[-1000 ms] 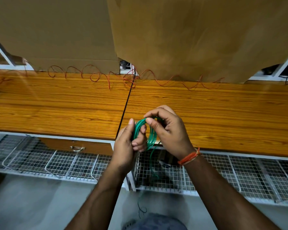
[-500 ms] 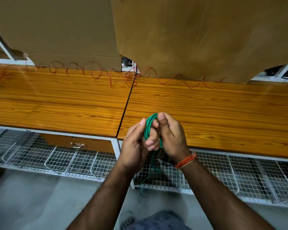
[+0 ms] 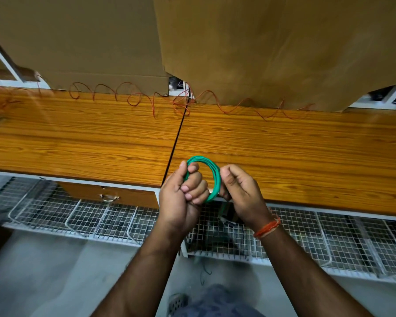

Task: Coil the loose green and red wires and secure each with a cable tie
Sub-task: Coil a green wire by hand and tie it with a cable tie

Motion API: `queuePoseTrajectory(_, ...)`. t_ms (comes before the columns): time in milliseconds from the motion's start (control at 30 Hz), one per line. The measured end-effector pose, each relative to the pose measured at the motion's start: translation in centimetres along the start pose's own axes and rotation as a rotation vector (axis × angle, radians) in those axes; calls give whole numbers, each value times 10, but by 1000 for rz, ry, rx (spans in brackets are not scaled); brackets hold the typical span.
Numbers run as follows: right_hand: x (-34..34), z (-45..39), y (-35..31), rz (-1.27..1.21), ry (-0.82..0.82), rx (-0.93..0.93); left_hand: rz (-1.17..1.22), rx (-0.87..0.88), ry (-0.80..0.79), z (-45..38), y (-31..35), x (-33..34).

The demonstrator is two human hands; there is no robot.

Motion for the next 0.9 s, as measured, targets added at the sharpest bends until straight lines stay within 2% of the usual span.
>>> queuePoseTrajectory(100,-11,7,33,44,3,102,73,54,44,-3,18,-4)
queuePoseTrajectory(200,-27,22,63,51,86,229,78,155,51,-5,42,-8)
queuePoseTrajectory(267,-36,34,69,132,136,248,53,231,66,-7,57,-13)
queuePoseTrajectory(400,-25,41,39,489,-2,7,-134,357,141,-5,73,-20)
queuePoseTrajectory(500,-3,37,-9,535,-115,-233,-454,414,179,-3,71,-18)
queuePoseTrajectory(600,9,30,-61,528,-132,-445,-716,394,104,-1,55,-5)
queuePoseTrajectory(667,8,22,-83,536,-84,-521,-811,340,54,1,41,2)
queuePoseTrajectory(800,-8,2,-99,452,70,-466,-848,193,-43,-1,17,7)
queuePoseTrajectory(900,-22,-11,-94,358,140,-398,-781,122,-99,-4,12,6)
Point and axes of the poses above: each hand's wrist, its own z-axis away from the middle knuckle, its own x-axis out of the palm, y = z × x, the point moved 10 cm from there along -z, towards the middle knuckle, and after that the axes turned 9 degrees about z, right-handed, at the moved point
